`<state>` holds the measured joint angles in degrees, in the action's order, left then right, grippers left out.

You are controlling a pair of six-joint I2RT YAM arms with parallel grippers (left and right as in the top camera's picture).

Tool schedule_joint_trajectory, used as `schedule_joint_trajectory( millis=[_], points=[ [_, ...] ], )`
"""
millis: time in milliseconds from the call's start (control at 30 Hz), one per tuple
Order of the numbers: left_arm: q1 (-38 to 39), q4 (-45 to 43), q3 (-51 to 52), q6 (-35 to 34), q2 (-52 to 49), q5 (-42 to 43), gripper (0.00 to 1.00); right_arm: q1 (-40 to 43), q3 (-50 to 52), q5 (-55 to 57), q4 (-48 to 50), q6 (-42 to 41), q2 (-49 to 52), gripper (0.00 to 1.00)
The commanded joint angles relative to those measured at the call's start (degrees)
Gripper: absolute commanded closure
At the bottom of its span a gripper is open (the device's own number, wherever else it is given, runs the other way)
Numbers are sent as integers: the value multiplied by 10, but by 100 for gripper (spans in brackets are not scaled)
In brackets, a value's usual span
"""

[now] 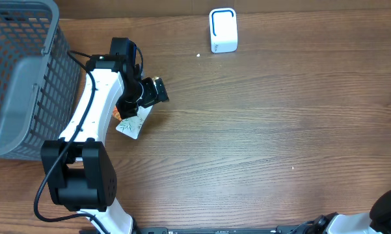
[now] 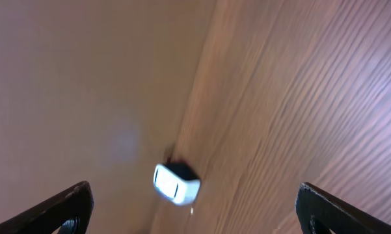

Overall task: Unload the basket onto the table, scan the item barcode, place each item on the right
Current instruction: 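Carry the wipes bag off the right edge with the right gripper, then push the Pantene tube rightward with the left gripper and withdraw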

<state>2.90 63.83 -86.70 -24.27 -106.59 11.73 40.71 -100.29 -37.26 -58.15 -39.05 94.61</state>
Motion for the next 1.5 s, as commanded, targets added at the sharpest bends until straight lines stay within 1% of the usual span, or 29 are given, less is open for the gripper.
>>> schedule_joint_trajectory(
  millis=[0, 100, 167, 233, 300, 367, 433, 467, 567, 600, 667, 867, 1000, 1133, 1200, 1300, 1400, 1467],
  points=[
    [2, -6, 4, -16, -7, 4, 0, -8, -4, -13, -10, 0, 0, 0],
    [2, 3, 4, -17, -7, 33, 0, -9, -4, 5, -12, 0, 0, 0],
    [4, -10, 4, -5, -7, 45, 0, -9, -4, 16, -12, 0, 0, 0],
    [9, -32, 4, 26, -7, 43, 0, -9, -4, 22, -11, 0, 0, 0],
    [11, -63, 4, 74, -9, 40, 0, -9, -4, 28, -11, 0, 0, 0],
    [12, -88, 4, 90, -11, 10, 1, -9, -4, 33, -11, 0, 0, 0],
    [12, -117, 4, 91, -14, -50, 11, -9, -4, 34, -11, 0, 0, 0],
    [12, -128, 4, 91, -16, -75, 13, -9, -4, 34, -12, 0, 0, 0],
    [12, -163, 4, 91, -29, -147, 14, -9, -4, 34, -11, 0, 0, 0],
    [12, -176, 4, 93, -37, -161, 14, -9, -4, 34, -11, 0, 0, 0],
    [12, -200, 4, 111, -54, -162, 15, -9, -4, 34, -11, 0, 0, 0],
    [13, -224, 4, 184, -127, -99, 12, -9, -4, 34, -11, 0, 0, 0],
    [13, -219, 4, 202, -165, -58, 11, -9, -4, 34, -11, 0, 0, 0],
    [13, -209, 4, 207, -175, -19, 13, -9, -4, 34, -11, 0, 0, 0],
    [13, -201, 3, 207, -174, -2, 20, -9, -4, 34, -11, 0, 0, 0],
    [13, -178, -3, 207, -174, 34, 35, -9, -4, 34, -11, 0, 0, 0],
    [13, -150, -11, 207, -174, 68, 47, -9, -4, 34, -11, 0, 0, 0],
    [13, -126, -16, 206, -174, 93, 48, -9, -4, 34, -11, 0, 0, 0]
  ],
)
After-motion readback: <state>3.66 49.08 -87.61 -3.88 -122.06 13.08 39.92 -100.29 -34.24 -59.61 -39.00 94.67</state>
